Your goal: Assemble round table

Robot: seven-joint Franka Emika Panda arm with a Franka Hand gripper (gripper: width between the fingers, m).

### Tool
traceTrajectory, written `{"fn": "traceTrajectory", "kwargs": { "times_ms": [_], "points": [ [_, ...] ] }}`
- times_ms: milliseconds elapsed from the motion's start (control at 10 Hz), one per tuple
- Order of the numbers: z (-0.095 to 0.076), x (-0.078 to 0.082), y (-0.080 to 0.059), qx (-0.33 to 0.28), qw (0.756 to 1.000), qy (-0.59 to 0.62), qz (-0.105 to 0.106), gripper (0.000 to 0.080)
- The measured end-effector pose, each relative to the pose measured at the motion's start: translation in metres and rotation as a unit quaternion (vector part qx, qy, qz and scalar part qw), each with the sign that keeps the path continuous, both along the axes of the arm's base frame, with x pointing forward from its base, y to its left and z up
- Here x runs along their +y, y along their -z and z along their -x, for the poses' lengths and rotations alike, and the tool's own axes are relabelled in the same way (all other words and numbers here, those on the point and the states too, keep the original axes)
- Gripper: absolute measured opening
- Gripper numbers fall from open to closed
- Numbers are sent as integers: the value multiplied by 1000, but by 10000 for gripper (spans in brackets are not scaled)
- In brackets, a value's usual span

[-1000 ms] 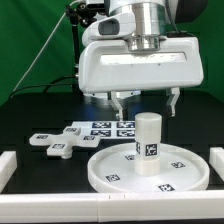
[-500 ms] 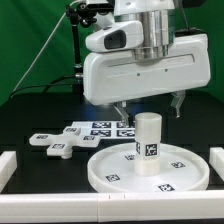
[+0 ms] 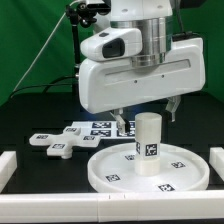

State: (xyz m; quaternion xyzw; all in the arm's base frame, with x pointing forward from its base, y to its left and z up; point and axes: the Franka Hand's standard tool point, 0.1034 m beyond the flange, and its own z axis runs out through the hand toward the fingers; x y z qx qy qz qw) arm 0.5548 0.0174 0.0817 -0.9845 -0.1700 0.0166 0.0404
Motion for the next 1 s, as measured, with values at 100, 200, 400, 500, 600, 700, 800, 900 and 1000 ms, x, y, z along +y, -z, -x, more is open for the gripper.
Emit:
{"fn": "traceTrajectory", "kwargs": {
  "times_ms": [100, 200, 400, 500, 600, 700, 800, 900, 1000],
  "points": [
    [-1, 0, 0, -2, 1000, 0, 0, 649],
    [-1, 2, 0, -3, 1000, -1, 0, 649],
    [-2, 2, -1, -6, 1000, -2, 0, 405],
    [-2, 2, -1, -6, 1000, -2, 0, 406],
    [-2, 3, -1, -6, 1000, 1, 0, 406],
    [-2, 3, -1, -6, 1000, 1, 0, 407],
    [-2, 3, -1, -6, 1000, 1, 0, 407],
    [-2, 3, -1, -4, 999, 33, 0, 407],
    [-3, 5, -1, -1, 996, 88, -1, 407]
  ]
}}
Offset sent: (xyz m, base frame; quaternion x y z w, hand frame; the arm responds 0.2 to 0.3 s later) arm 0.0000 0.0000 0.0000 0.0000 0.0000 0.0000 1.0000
